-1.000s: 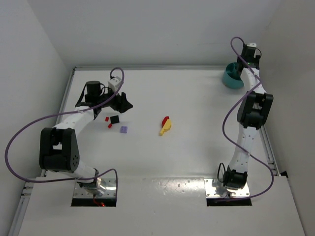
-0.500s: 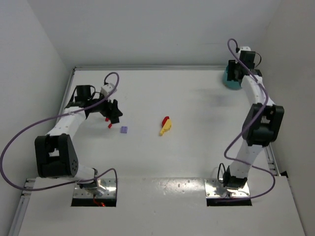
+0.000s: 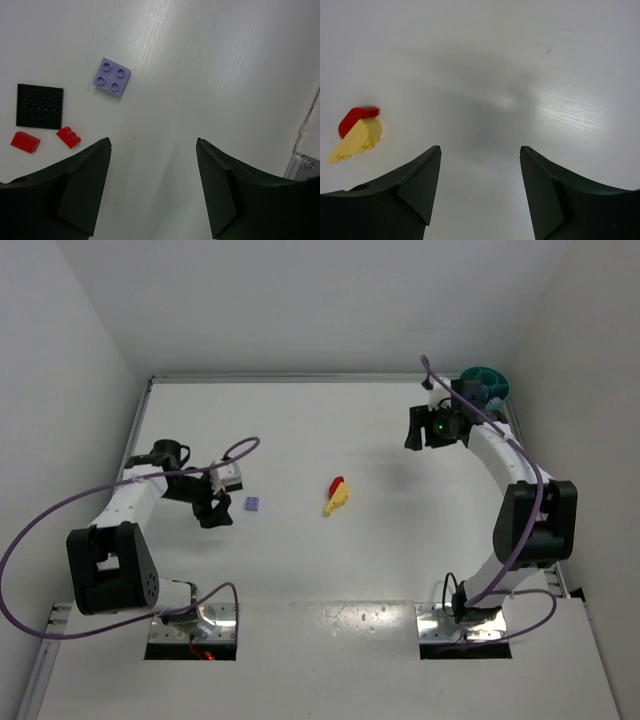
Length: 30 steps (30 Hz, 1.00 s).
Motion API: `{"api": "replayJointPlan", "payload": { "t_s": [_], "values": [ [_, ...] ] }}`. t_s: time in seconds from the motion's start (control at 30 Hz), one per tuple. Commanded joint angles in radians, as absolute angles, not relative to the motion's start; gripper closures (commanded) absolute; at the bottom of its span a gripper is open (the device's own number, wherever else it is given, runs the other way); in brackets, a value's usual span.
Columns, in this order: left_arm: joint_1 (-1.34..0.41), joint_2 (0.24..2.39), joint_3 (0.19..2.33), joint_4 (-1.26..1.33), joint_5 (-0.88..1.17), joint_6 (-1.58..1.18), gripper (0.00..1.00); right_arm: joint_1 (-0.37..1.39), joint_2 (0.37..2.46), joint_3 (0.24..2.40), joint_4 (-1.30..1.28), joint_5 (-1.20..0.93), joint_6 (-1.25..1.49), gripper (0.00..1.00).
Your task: Sort the legos into containers by color
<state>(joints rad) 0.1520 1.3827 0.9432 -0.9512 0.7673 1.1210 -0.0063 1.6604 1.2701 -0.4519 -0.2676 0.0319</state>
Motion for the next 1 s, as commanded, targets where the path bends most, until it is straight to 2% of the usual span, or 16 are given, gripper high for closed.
{"api": "replayJointPlan", "payload": {
  "t_s": [0.0,0.1,0.43,0.97],
  "values": [
    [0.140,1.336,0.888,-0.965,0.799,1.354,0.25,0.038,1.603,1.241,-0.451,-0.360,0.046,0.34],
    [0.095,1.391,0.888,-0.931,0.781,1.397,0.24,0.067,1.603,1.220,-0.437,-0.373,0.057,0.30],
    [-0.035,1.549,0.966,-0.776,0.710,1.335,0.24,0.087,1.594,1.183,-0.399,-0.304,0.077,0.29],
    [-0.087,1.735,1.028,-0.611,0.609,1.259,0.27,0.087,1.594,1.201,-0.399,-0.304,0.095,0.29]
  ]
}}
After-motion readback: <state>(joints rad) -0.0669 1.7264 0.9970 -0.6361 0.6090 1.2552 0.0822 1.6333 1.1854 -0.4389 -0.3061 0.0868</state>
